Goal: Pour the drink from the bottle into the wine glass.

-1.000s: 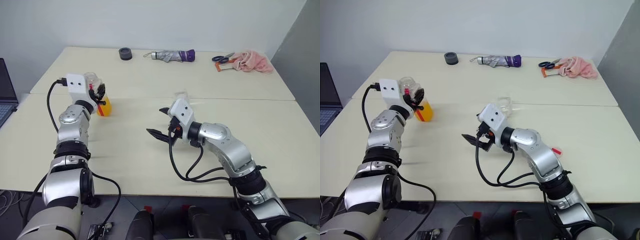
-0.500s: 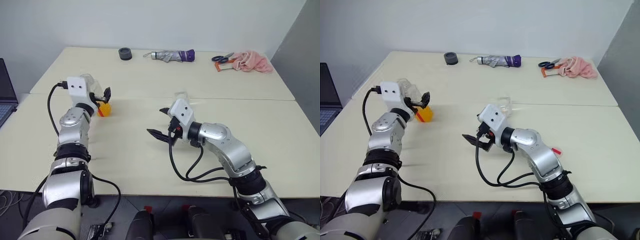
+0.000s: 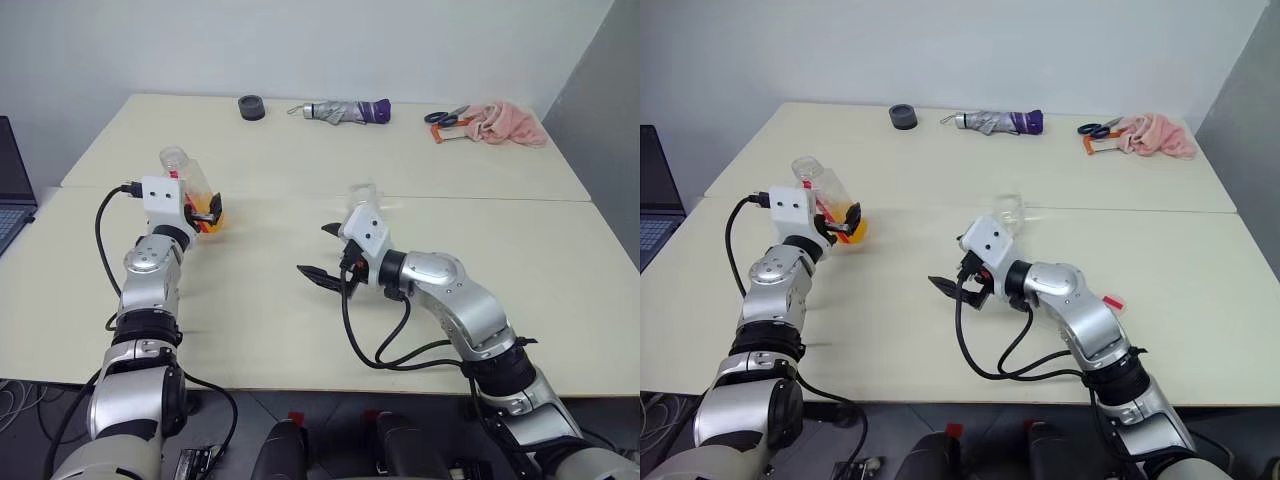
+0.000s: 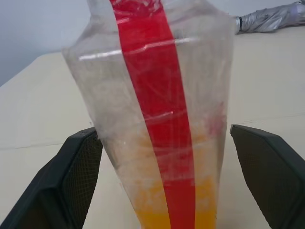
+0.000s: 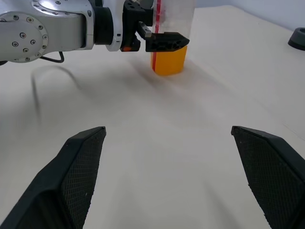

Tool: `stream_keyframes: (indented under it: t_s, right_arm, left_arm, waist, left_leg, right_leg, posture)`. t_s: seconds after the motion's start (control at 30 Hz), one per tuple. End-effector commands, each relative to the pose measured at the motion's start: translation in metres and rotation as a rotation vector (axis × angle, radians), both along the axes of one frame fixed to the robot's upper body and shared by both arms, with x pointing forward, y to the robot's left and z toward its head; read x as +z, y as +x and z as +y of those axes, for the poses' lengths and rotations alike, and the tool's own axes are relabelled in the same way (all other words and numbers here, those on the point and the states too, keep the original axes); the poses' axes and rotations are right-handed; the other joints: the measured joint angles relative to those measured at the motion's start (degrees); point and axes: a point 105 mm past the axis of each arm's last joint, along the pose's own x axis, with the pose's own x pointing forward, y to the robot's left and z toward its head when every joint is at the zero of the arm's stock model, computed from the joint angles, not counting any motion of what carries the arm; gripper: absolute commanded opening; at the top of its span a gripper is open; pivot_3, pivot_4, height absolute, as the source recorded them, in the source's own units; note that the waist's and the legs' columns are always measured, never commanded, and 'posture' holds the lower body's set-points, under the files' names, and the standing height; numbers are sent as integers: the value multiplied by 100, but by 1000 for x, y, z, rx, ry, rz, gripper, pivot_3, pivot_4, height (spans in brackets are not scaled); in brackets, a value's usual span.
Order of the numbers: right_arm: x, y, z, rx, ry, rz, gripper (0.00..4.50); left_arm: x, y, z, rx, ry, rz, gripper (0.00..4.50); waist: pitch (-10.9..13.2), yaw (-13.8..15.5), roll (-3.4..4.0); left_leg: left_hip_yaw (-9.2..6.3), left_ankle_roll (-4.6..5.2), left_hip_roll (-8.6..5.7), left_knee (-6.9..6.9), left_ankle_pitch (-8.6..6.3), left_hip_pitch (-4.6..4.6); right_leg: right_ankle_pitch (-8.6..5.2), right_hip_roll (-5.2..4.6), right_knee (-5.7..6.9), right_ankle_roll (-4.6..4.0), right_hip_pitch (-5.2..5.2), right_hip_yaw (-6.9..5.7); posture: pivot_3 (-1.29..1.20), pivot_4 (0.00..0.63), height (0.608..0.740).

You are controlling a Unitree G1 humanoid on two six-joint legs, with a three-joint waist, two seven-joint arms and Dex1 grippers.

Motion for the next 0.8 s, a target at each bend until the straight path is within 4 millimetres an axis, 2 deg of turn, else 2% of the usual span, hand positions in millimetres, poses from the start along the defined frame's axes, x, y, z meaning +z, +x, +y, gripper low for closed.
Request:
stream_keyframes:
  t_s: [0.03,0.27,0.47,0.63,0.73,0.8]
  right_arm:
    - [11,-10,3,42,15,-39,4500]
    - [7,-12,-1,39,4,-33,4500]
    - [6,-13,-11,16,-4,-21,4500]
    - [18,-11,-32,-57,70,23,4500]
    - [26,-7,-44,-101,129,71,4500]
    - [34,4,-56,-172,171,104,4500]
  left_arm:
    - [9,-5,0,4,24,-35,4484]
    - [-2,-21,7,31,47,-11,4484]
    - [-18,-46,-3,-33,61,42,4484]
    - [-36,-77,-28,-207,28,118,4484]
    - [-40,-88,-44,-318,8,151,4484]
    - [-41,-95,-62,-429,-11,164,4484]
  waist:
    - [0,-1,0]
    - [0,1,0]
    - [0,-2,0]
    - [0,-1,0]
    - [0,1,0]
    - [0,6,0]
  left_leg:
    - [0,0,0,0,0,0]
    - [-4,0,5,-1,0,1]
    - [-2,0,11,-2,0,1]
    - [-4,0,16,-3,0,1]
    - [-4,0,16,-3,0,2]
    - [-7,0,13,-3,0,8]
  right_leg:
    - [0,0,0,0,0,0]
    - [0,-4,0,0,0,0]
    - [0,-9,-1,0,1,5]
    - [-1,-10,-2,0,2,4]
    - [-1,-12,-1,0,3,5]
    - [-1,-9,-1,1,11,1]
  posture:
    - [0,150,740]
    - [0,150,740]
    - [0,150,740]
    - [0,150,740]
    - [0,150,740]
    - [0,150,740]
